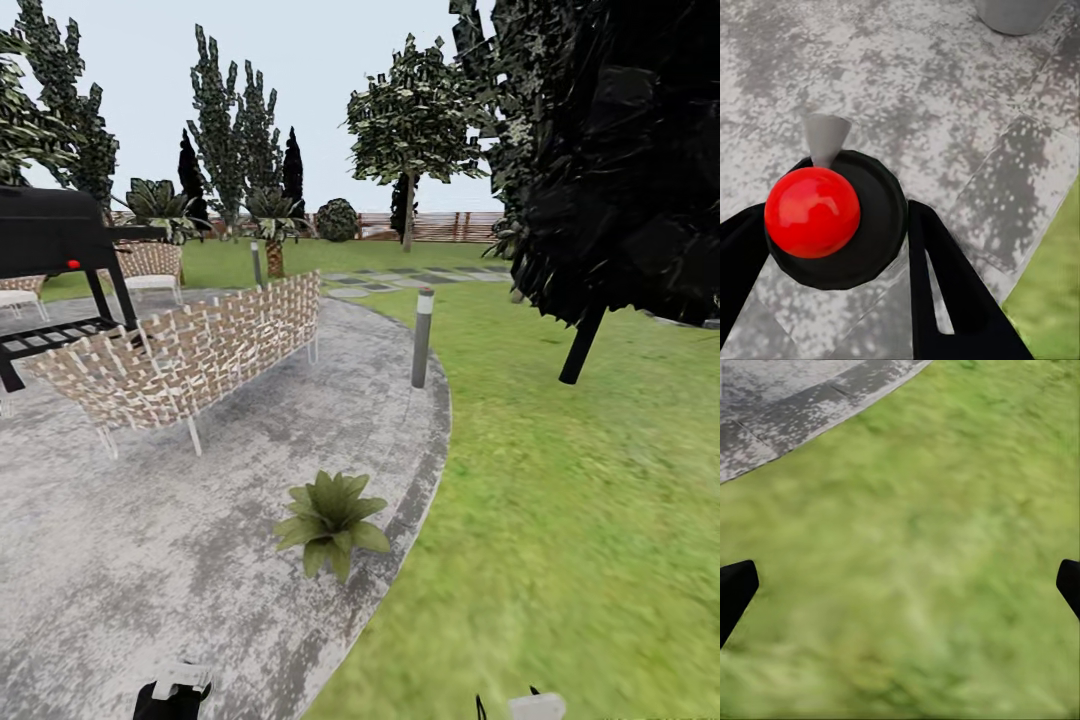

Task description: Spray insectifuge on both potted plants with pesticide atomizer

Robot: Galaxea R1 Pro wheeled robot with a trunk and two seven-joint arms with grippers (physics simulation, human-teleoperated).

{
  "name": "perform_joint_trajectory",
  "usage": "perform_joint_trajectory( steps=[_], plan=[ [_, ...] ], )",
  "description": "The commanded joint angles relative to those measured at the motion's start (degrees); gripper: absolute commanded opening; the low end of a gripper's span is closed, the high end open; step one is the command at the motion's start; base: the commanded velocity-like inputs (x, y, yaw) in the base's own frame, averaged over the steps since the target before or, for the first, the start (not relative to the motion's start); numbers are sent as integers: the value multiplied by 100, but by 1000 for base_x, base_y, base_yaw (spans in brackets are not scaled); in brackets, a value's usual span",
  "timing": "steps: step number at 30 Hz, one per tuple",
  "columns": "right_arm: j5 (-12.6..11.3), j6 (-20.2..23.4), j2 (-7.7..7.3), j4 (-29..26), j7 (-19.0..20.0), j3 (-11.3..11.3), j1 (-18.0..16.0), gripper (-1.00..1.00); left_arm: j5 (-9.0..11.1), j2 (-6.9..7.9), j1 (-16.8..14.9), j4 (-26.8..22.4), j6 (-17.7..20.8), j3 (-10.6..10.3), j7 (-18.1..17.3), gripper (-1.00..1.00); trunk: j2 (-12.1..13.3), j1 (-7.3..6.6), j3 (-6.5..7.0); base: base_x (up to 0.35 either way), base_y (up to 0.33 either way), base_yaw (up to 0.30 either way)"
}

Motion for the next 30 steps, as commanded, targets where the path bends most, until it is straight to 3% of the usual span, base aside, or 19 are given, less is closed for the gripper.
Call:
perform_joint_trajectory(
  steps=[1,9,11,12,14,17,19,22,27,28,29,30],
  plan=[
    [57,-6,-1,8,-55,20,-4,100,-51,0,-3,4,-16,53,-23,-100,-2,-1,-5,0,293,-11],
    [90,-3,-13,-7,-49,49,-4,100,-77,-8,-5,-57,-7,-3,-42,-100,-2,-1,-5,0,81,-2],
    [129,-5,-26,-27,-35,81,-4,100,-170,5,-43,-104,5,-73,-89,-100,-2,-1,-5,0,2,0],
    [250,-6,-46,-75,-13,195,-4,100,-329,17,-66,-160,13,-202,-104,-100,-2,-1,-5,0,0,0],
    [706,-1,-72,-423,166,503,-4,100,-829,25,-76,-268,48,-586,-116,-100,-2,-1,-5,0,0,0],
    [1331,107,-88,-872,840,636,-1,100,-1355,49,-89,-309,61,-847,-325,-100,-2,-1,-5,0,0,0],
    [1684,482,-145,-1062,1529,656,-34,100,-1666,87,-135,-344,67,-895,-1020,-100,-2,-1,-5,0,0,0],
    [1861,920,-237,-1448,2429,663,-271,100,-2098,236,-411,-442,84,-917,-2298,-100,-2,-1,-5,0,0,0],
    [1888,990,-253,-1778,3462,669,-419,100,-2266,310,-824,-472,89,-927,-3394,-100,-2,-1,-5,0,0,0],
    [1915,1007,-218,-2018,3881,685,-432,100,-2482,290,-1034,-478,261,-1006,-3971,-100,-2,-1,-5,0,0,0],
    [1937,1011,-204,-2098,4070,690,-433,100,-2580,273,-1058,-479,354,-1016,-4032,-100,-2,-1,-5,0,0,0],
    [2035,1052,-163,-2305,4595,696,-434,100,-2762,236,-1087,-485,532,-1026,-4103,-100,-2,-1,-5,0,0,0]
  ],
)
